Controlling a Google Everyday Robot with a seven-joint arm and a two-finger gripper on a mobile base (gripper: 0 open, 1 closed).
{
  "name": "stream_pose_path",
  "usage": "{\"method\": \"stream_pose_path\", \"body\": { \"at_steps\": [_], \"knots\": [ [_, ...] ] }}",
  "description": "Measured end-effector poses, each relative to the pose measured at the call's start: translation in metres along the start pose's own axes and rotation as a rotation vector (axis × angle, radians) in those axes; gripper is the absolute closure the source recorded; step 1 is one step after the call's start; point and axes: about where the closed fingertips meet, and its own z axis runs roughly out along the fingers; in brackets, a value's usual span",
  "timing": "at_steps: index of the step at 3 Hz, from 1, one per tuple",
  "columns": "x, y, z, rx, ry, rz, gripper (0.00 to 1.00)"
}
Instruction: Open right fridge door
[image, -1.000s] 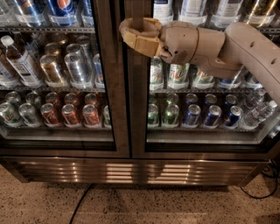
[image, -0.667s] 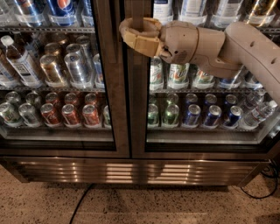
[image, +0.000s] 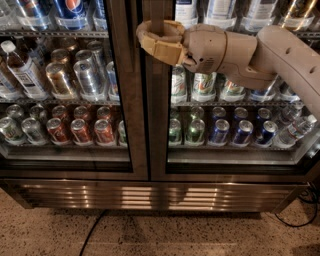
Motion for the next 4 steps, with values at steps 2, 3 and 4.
{"method": "stream_pose_path", "body": {
  "at_steps": [2, 3, 4],
  "knots": [
    [0.0, -0.0001, 0.0, 0.002, -0.004, 0.002, 1.0],
    [0.0, -0.0002, 0.0, 0.003, -0.006, 0.003, 1.0],
    [-0.0002, -0.0003, 0.0001, 0.004, -0.008, 0.004, 1.0]
  ]
}}
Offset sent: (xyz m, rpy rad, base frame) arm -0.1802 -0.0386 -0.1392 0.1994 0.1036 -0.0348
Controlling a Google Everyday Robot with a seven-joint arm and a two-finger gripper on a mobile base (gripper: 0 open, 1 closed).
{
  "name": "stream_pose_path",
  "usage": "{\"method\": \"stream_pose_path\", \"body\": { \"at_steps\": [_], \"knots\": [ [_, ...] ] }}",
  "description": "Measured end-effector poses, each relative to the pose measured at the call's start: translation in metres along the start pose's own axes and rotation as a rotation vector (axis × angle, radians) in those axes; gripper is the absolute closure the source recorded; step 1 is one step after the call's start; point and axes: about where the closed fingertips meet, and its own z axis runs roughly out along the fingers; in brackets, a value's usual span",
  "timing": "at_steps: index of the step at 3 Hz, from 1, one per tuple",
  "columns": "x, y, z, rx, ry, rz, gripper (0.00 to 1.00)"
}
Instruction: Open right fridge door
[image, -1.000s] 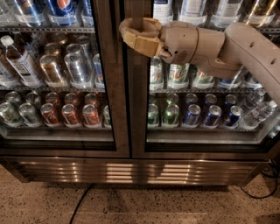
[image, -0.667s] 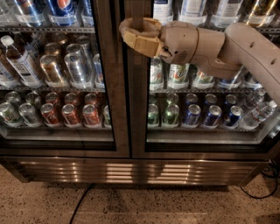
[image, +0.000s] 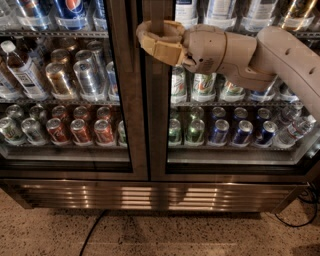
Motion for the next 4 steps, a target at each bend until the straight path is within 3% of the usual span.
{"method": "stream_pose_path", "body": {
  "at_steps": [4],
  "knots": [
    [-0.0001, -0.0002, -0.0001, 0.004, -0.007, 0.003, 1.0]
  ]
}}
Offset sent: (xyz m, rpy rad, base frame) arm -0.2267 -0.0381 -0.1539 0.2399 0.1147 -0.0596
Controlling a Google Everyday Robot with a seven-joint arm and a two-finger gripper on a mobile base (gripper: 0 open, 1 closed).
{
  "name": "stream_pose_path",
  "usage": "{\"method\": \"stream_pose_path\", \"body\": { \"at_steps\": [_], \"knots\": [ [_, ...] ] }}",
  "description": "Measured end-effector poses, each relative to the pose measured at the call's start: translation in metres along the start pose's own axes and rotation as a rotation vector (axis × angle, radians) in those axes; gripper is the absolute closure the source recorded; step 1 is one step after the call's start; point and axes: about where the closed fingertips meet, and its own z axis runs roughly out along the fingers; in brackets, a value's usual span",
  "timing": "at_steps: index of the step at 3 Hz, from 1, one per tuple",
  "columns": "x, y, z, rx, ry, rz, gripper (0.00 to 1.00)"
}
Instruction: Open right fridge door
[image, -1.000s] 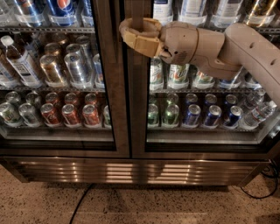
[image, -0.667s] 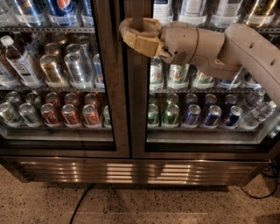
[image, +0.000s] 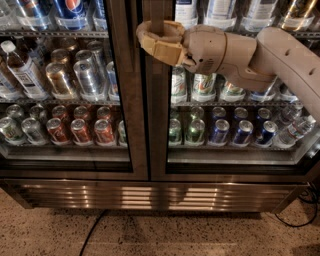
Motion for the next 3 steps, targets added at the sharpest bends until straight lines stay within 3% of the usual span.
{"method": "stream_pose_path", "body": {
  "at_steps": [3],
  "knots": [
    [-0.0001, -0.0004, 0.0002, 0.006, -0.007, 0.002, 1.0]
  ]
}}
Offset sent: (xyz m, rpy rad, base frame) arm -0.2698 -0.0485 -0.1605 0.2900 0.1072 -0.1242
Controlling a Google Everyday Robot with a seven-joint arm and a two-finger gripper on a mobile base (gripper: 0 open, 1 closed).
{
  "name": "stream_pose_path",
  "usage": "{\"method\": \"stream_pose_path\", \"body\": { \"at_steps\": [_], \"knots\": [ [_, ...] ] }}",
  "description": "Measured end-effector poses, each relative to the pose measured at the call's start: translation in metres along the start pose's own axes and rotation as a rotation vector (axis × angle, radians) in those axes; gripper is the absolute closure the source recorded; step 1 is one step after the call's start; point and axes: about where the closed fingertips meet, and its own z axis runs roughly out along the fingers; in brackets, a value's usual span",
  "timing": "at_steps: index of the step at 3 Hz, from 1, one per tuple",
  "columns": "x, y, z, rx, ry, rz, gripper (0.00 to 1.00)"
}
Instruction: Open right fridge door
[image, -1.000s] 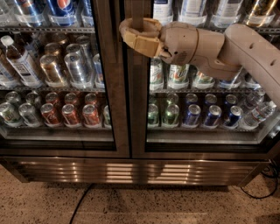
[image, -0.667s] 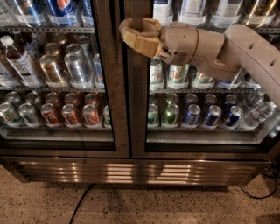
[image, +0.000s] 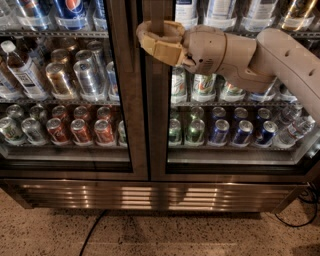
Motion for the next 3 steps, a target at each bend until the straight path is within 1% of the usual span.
{"method": "stream_pose_path", "body": {
  "at_steps": [1, 2, 3],
  "knots": [
    [0.0, 0.0, 0.0, 0.0, 0.0, 0.0, 1.0],
    [-0.004, -0.0038, -0.0026, 0.008, 0.019, -0.005, 1.0],
    [-0.0053, -0.005, -0.0068, 0.023, 0.023, -0.007, 1.0]
  ]
}}
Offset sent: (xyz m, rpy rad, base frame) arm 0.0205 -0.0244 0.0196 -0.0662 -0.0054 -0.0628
